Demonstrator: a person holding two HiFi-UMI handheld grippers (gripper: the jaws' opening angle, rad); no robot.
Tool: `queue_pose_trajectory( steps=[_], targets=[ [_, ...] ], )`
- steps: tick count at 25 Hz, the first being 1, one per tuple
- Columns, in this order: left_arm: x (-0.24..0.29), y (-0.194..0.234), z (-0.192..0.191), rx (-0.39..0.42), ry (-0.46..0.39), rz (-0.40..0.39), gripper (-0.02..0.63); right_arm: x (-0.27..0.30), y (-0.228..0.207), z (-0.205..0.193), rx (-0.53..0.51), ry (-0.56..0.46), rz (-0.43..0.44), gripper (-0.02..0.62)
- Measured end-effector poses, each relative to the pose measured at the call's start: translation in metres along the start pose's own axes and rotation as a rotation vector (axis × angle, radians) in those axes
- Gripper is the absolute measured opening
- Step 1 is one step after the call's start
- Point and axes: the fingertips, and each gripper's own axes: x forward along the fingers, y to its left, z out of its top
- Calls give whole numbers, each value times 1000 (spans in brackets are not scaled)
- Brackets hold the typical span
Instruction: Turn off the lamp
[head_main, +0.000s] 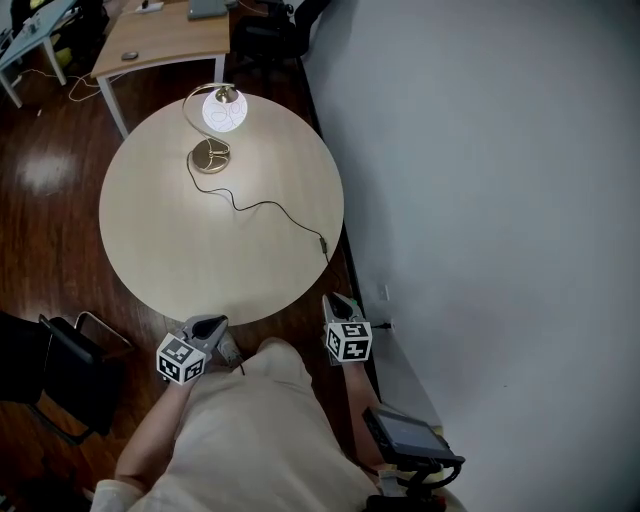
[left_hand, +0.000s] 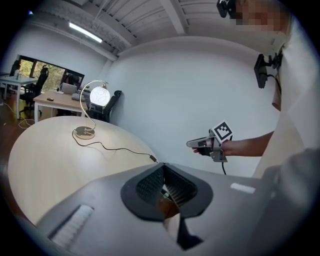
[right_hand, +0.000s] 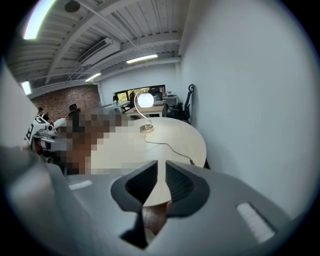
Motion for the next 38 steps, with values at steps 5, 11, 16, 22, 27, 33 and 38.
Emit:
queue_pose_trajectory(
  steps=[5, 11, 16, 22, 27, 33, 38],
  targets=[
    [0, 3, 1, -12, 1, -5, 2, 7, -6, 8, 1, -3, -20, 48],
    [8, -1, 3, -27, 26, 0, 2, 20, -14, 10, -2, 14, -9, 66],
    [25, 6, 17, -42, 42, 36, 2, 42, -32, 11, 6, 44, 22, 83],
    [55, 2, 42, -64, 54, 68, 3, 76, -65, 22, 3, 74, 51, 94],
    [85, 6, 56, -69, 81, 81, 2, 110, -89, 24, -16, 109, 68, 94],
    [107, 8, 72, -59, 114, 101, 2, 154, -111, 5, 3, 181, 89, 94],
    [111, 10, 79, -62, 140, 136, 2, 195, -121, -22, -3, 256, 111, 104]
  ],
)
